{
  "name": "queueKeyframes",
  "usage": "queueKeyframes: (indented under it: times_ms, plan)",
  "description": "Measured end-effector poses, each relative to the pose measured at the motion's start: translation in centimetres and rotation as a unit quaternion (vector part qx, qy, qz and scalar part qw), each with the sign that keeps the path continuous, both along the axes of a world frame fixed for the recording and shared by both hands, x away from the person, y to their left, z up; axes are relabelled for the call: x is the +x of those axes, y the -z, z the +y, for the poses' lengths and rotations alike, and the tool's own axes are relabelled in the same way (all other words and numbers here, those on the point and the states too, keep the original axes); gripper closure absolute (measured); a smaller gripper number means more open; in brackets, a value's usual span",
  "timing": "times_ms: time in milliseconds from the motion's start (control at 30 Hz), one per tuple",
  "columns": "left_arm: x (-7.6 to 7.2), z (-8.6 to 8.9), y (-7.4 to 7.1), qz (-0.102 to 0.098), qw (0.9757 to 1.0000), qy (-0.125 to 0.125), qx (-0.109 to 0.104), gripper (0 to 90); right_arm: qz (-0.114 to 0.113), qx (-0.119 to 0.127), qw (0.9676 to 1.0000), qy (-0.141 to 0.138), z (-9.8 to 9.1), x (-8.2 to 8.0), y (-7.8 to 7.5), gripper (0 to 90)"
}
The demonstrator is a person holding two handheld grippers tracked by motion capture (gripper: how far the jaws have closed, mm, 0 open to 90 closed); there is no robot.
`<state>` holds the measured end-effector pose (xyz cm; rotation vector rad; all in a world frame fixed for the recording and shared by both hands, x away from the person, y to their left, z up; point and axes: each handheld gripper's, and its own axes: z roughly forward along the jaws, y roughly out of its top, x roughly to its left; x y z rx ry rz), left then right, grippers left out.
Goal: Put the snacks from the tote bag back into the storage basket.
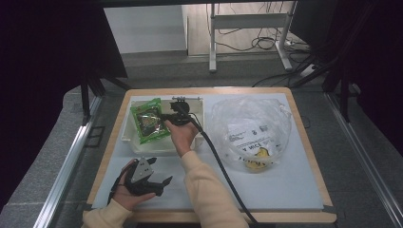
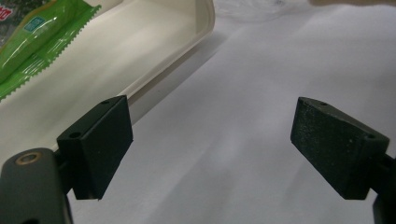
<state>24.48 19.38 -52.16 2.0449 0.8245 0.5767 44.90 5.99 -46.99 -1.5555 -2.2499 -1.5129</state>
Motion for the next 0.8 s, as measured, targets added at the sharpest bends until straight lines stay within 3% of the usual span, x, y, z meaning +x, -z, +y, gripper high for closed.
queueKeyframes:
  times_ms: [267, 433, 500, 533, 633, 800]
  plan:
    - [-0.1, 0.1, -0.1, -0.001, 1.0, 0.001, 0.003, 12.8, 0.005, -0.009, 0.9999, 0.013, 0.7, 0.1, 0.9, 89.9]
    - [-0.1, 0.2, -0.1, -0.002, 1.0, 0.0, 0.002, 12.8, 0.006, -0.033, 0.9993, 0.016, 1.3, 0.1, 1.9, 89.2]
    - [-0.1, 0.3, -0.1, -0.002, 1.0, 0.003, 0.009, 12.8, 0.009, -0.062, 0.998, 0.0, 1.9, 0.1, 2.6, 80.3]
    - [-0.1, 0.3, -0.1, -0.002, 1.0, 0.003, 0.009, 12.8, 0.009, -0.062, 0.998, 0.0, 1.9, 0.1, 2.6, 80.3]
    - [-0.1, 0.3, -0.1, -0.001, 0.9999, 0.004, 0.01, 12.8, 0.011, -0.077, 0.9969, -0.012, 2.0, -0.3, 2.6, 60.9]
    - [-0.1, 0.3, -0.1, -0.001, 1.0, 0.003, 0.009, 12.8, -0.005, -0.076, 0.9967, -0.029, 1.5, -1.1, 1.4, 54.0]
